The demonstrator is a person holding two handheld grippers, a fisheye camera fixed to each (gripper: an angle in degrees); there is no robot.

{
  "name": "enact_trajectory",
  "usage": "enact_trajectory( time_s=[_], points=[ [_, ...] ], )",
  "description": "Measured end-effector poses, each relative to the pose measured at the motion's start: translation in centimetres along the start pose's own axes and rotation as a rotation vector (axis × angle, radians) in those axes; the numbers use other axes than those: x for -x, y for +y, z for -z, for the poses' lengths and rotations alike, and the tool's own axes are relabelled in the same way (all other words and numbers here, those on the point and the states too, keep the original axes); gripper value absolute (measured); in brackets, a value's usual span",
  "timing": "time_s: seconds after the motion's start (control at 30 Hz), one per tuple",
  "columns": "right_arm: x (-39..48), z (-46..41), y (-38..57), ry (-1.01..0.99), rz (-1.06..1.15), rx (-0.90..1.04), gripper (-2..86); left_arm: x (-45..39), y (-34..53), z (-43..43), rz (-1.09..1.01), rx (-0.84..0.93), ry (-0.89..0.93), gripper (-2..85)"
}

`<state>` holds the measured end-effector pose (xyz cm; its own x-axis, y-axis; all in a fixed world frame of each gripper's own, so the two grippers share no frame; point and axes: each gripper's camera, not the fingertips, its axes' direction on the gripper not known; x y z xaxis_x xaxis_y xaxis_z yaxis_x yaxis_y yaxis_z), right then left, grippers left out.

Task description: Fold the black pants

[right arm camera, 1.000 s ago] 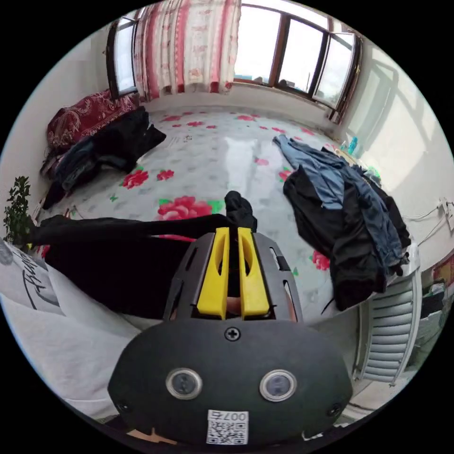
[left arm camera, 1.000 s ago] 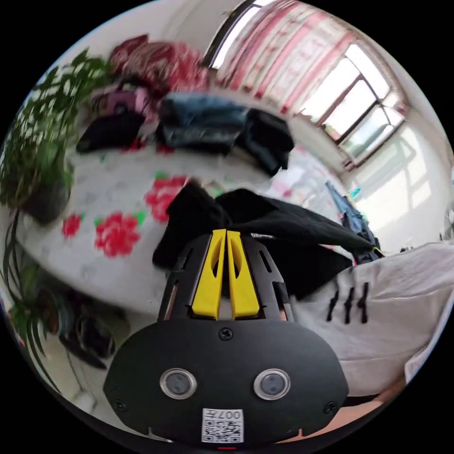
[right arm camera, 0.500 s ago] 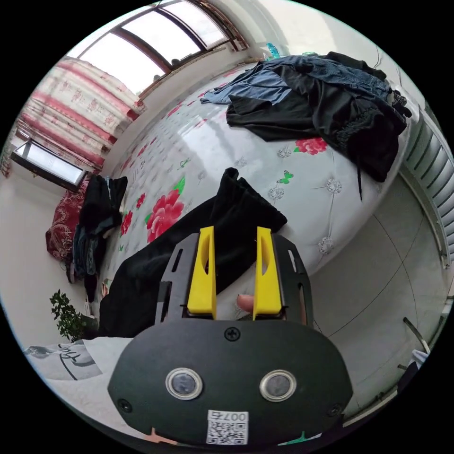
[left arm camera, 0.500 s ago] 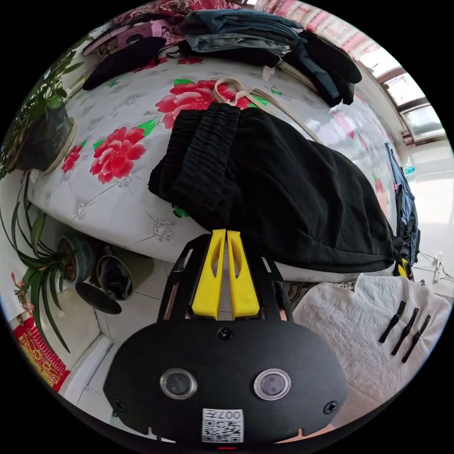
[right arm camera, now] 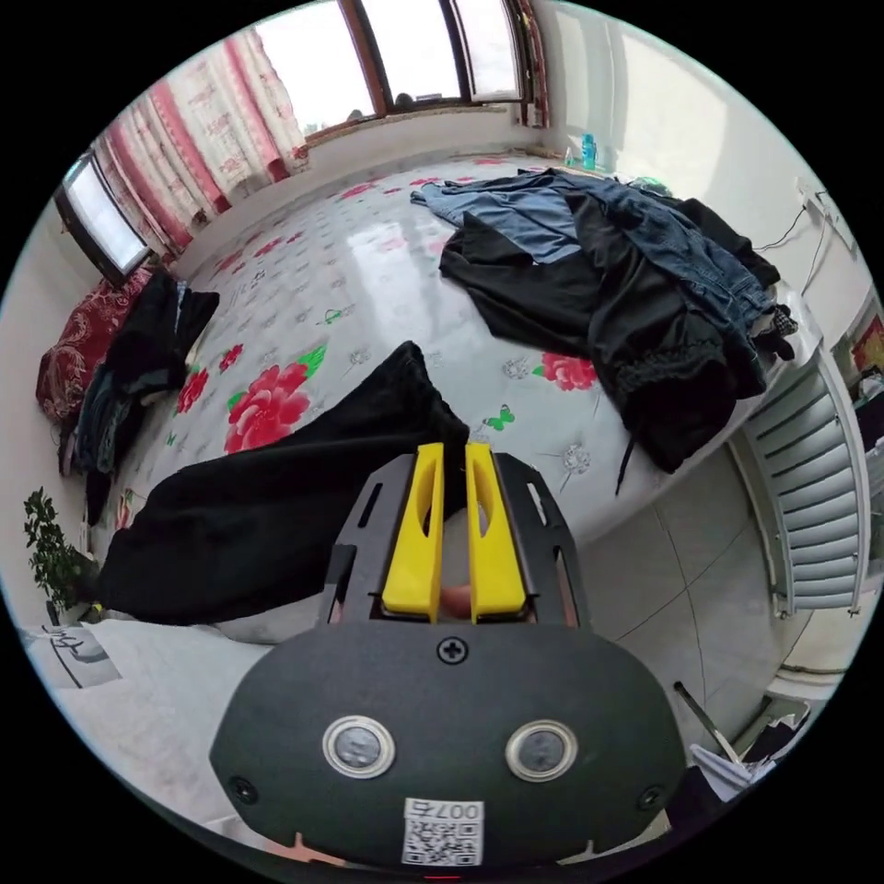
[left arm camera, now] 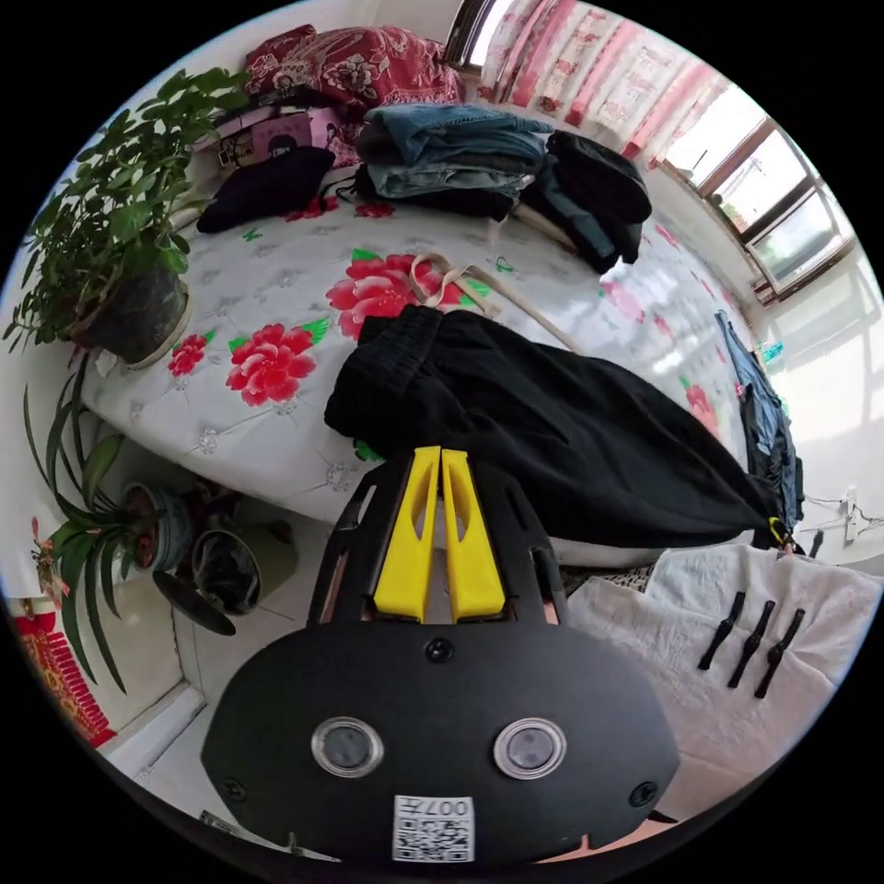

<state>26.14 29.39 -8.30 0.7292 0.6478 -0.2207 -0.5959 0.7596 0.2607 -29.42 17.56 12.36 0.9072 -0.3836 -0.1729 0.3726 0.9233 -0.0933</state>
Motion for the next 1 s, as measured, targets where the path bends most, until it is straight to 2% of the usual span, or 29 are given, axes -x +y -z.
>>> enact_trajectory(
  time_s=[0.07, 0.1, 0.17, 0.23, 0.33, 0.4, 0.5, 0.57, 0.67, 0.77, 0.93, 1.0],
  points=[
    [-1.4, -3.3, 0.3, 0.025, -0.071, 0.146, 5.3, 0.7, 0.8, -2.7, 0.08, 0.082, -0.026, -1.0],
    [-1.8, -4.4, 0.6, 0.108, -0.114, 0.189, 5.5, 1.4, 1.4, -4.1, 0.168, 0.128, -0.019, -1.0],
    [-1.3, -3.3, 0.7, 0.273, -0.146, 0.088, 5.7, 2.5, 2.6, -4.2, 0.272, 0.118, -0.027, -1.0],
    [0.3, -1.3, 0.5, 0.289, -0.093, -0.054, 5.6, 2.9, 3.6, -2.8, 0.282, 0.043, -0.026, -1.0],
    [4.1, -0.1, -1.1, 0.036, 0.086, -0.141, 5.7, 2.6, 4.4, -0.5, 0.223, -0.049, -0.059, -1.0],
    [8.5, -1.7, -3.1, -0.266, 0.241, -0.072, 5.8, 1.7, 3.8, 0.3, 0.171, -0.101, -0.071, -1.0],
    [15.5, -5.7, -5.1, -0.556, 0.373, 0.052, 5.9, -0.1, 1.5, -0.8, 0.099, -0.122, -0.016, -1.0],
    [20.7, -8.6, -5.7, -0.655, 0.461, 0.141, 6.1, -1.5, -0.2, -2.0, 0.048, -0.117, 0.016, -1.0],
    [29.8, -12.8, -5.6, -0.658, 0.639, 0.244, 6.5, -3.5, -2.4, -3.9, -0.021, -0.104, 0.058, -1.0],
    [35.8, -16.9, -5.8, -0.604, 0.688, 0.306, 7.1, -4.3, -3.5, -5.6, -0.075, -0.067, 0.06, -1.0],
    [39.2, -23.5, -6.7, -0.593, 0.671, 0.492, 7.6, -2.6, -4.1, -8.7, -0.109, 0.041, 0.032, -1.0],
    [40.4, -24.9, -5.9, -0.636, 0.776, 0.606, 7.4, -1.3, -4.2, -9.5, -0.089, 0.047, 0.078, -1.0]
  ],
)
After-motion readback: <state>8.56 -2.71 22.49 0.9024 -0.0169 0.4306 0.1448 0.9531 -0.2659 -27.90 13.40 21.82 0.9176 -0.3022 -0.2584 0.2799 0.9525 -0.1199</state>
